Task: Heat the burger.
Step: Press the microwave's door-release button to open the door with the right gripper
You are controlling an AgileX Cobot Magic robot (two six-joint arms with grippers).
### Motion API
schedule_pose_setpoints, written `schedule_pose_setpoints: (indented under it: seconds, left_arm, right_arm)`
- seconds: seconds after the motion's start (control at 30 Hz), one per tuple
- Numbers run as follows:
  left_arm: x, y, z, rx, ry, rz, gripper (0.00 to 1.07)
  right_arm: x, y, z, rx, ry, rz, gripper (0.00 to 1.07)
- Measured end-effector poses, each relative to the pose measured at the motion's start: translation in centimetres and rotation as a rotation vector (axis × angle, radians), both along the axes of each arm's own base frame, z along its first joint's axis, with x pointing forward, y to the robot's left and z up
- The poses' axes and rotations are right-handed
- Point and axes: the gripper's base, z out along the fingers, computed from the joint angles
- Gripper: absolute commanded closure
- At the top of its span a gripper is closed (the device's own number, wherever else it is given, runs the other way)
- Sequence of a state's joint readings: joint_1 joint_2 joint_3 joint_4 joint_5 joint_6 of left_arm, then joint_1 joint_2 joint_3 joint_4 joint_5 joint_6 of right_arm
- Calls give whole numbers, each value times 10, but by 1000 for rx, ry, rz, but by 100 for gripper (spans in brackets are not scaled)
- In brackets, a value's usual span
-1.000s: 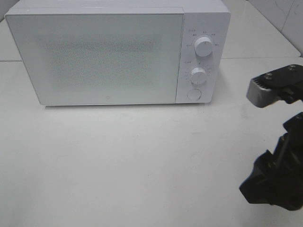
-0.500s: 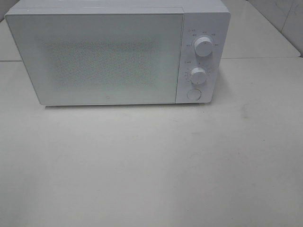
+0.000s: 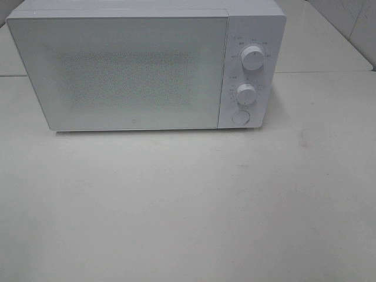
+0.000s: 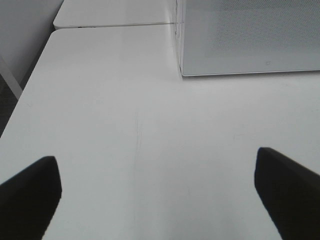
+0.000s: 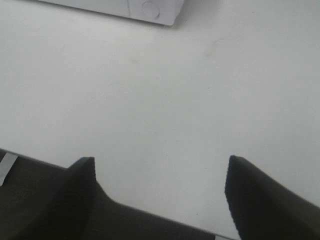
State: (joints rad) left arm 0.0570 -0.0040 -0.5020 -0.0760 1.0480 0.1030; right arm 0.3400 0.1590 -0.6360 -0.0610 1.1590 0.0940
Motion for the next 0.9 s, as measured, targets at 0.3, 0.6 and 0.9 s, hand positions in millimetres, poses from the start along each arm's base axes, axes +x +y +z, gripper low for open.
schedule_pose_setpoints:
  seconds: [0.3,0.6,0.9]
  left_arm:
    - [0,0,0,0,0,0,3]
    - [0,0,0,0,0,0,3]
    - [0,0,0,0,0,0,3]
  right_arm:
    - [-11,-5,-10,5,-106,-106,37]
    - [-9,-4,-28,11,-144,-142,37]
    - [-8,-4,-27,12,-147,-142,37]
